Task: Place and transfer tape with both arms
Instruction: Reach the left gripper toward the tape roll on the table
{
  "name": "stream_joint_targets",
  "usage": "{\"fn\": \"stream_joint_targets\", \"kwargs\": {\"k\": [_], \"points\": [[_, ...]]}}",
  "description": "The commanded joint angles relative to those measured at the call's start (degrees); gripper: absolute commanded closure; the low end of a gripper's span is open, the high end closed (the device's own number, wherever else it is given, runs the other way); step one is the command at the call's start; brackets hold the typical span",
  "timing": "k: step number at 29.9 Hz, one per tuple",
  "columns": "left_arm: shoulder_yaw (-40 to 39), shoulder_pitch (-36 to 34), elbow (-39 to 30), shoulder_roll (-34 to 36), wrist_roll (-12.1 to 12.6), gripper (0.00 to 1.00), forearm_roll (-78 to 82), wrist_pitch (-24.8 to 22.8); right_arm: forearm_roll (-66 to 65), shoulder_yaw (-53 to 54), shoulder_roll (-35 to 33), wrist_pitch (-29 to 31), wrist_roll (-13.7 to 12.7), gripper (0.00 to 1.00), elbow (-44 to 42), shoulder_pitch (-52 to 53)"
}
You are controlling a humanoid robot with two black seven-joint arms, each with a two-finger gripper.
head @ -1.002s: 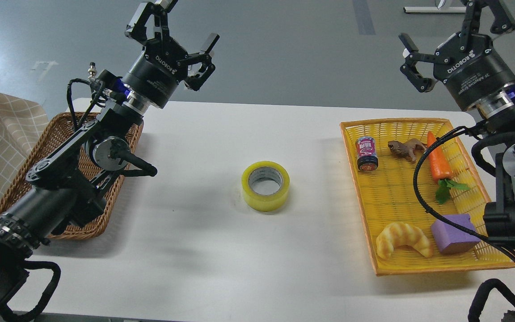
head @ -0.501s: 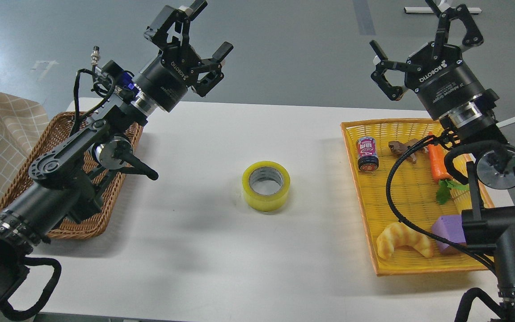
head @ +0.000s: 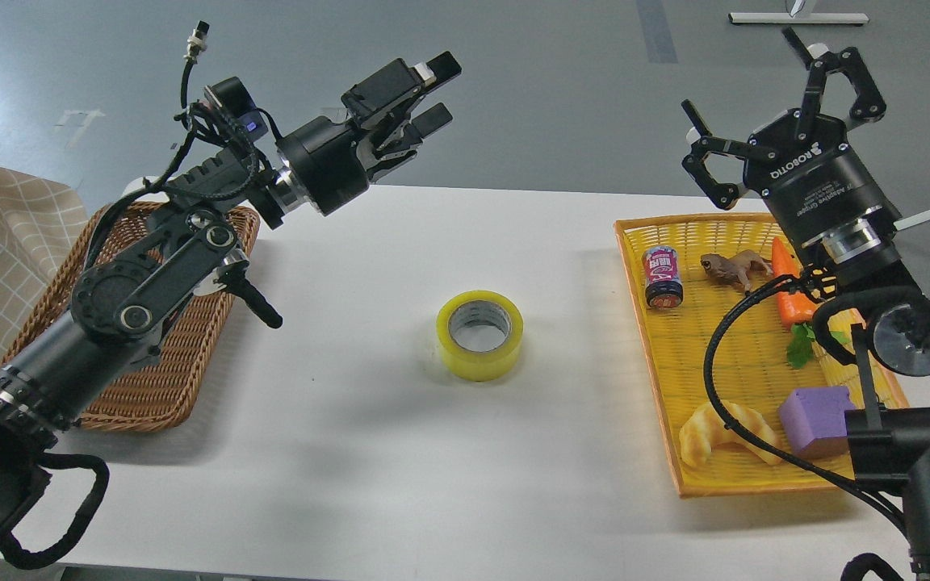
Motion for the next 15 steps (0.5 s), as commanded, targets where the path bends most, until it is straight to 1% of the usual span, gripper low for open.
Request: {"fn": "stream_joint_targets", "kwargs": {"k": [1, 5, 9, 13, 15], "points": [[2.58, 0.14, -4.09, 0.89, 0.21, 0.02, 6.11, 2.37, 0.12, 0.99, -0.33, -0.01, 0.04, 0.00, 0.09, -0.88], [7.23, -0.13, -6.21, 3.26, 0.22, 0.02, 16.73, 3.95, 1.96, 2.30, -0.77, -0.01, 0.04, 0.00, 0.09, -1.41], [9.70, -0.30, -6.47, 4.94, 0.13, 0.02, 25.26, 4.22, 4.61, 2.57, -0.85, -0.01, 0.04, 0.00, -0.17, -2.72], [10.94, -0.39, -6.47, 5.38, 0.13, 0.02, 30.46, 4.22, 4.70, 2.57, -1.03, -0.01, 0.04, 0.00, -0.26, -4.57], [11.99, -0.74, -6.47, 5.90, 0.39, 0.02, 36.50, 4.22, 4.70, 2.57, -1.91, -0.01, 0.13, 0.00, -0.26, -5.97]]}}
